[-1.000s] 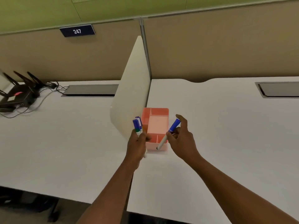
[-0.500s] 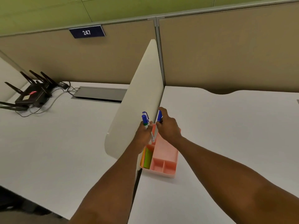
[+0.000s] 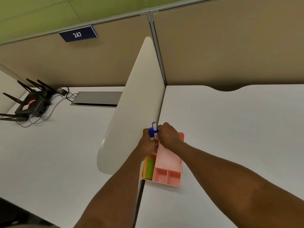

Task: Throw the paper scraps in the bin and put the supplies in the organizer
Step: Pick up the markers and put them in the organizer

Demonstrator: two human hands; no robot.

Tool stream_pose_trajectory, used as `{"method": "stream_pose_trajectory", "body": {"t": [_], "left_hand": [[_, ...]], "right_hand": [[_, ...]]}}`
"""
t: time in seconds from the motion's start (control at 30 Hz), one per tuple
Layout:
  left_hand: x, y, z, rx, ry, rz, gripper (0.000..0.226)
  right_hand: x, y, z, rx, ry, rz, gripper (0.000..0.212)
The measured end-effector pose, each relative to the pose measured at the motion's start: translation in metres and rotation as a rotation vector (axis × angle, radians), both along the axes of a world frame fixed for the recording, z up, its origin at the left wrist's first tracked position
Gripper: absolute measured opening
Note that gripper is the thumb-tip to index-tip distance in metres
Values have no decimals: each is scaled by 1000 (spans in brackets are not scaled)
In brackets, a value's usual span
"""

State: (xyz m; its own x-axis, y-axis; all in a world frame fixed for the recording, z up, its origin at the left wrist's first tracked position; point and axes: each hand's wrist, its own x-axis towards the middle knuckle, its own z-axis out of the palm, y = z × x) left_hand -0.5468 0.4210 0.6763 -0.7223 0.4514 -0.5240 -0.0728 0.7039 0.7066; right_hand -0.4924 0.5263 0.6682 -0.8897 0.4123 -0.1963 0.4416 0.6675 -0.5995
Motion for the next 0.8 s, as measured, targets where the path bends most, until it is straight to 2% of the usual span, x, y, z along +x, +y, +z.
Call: {"method": "stream_pose_trajectory", "body": {"t": [0.1,0.23,0.3,0.53,0.7,0.8], "left_hand": [[5,-5,3,-22,29,-47,57],[13,-8,9,-51,118,-84,68],[18,-11,15,-80,142,-75,69],[52,-29,42,-143,328,-173,47],[86,-63,47,-68,453,-279,44],[105,-94,47,-112,596,-383,53]], "right_hand": [[6,-2,-1,-17,-9,-11,23],[25,-3,5,4,-8,-33,49],[36,-4,12,1,9,-57,56],[79,-27,27,11,50,-124,41],[119,-65,37,71,-4,-141,47],[146,-92,46,158,-38,-126,50]]}}
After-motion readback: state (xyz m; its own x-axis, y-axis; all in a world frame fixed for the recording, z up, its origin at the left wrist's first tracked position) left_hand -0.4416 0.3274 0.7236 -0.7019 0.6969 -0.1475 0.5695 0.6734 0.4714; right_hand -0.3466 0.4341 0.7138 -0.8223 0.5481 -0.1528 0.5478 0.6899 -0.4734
